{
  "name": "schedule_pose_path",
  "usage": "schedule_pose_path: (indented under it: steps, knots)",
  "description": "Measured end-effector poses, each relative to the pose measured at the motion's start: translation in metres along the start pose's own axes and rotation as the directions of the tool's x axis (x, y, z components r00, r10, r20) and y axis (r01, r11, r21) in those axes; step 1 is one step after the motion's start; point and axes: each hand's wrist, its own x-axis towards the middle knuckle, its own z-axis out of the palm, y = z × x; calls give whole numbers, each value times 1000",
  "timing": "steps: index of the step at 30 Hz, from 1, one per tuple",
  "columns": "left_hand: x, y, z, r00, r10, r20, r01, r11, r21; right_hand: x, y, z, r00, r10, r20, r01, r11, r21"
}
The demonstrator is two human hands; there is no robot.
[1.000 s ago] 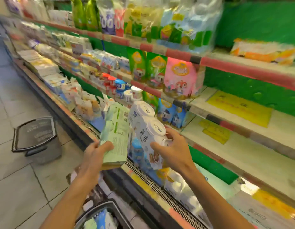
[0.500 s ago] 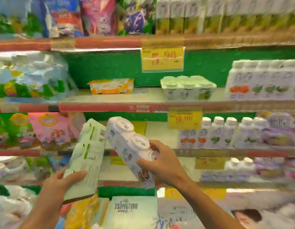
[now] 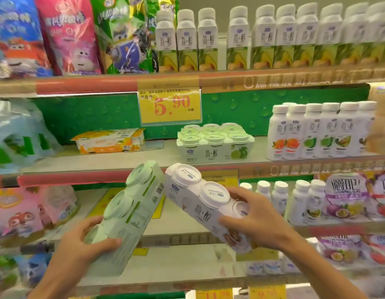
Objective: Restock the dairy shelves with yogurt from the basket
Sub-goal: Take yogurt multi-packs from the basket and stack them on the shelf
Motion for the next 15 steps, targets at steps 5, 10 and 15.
schedule_pose_path:
  steps: [5,10,15]
  knots:
    - [25,6,-14,996,84,27,-85,996,30,44,-10,-27,996,-85,2,85,988,-130]
    - [57,13,-36,989,141,53,-143,989,41,97,-28,-56,993,-96,72,108,975,-192]
    - [94,35,-52,960,252,121,-261,963,69,141,-40,-80,992,-96,82,117,944,-307]
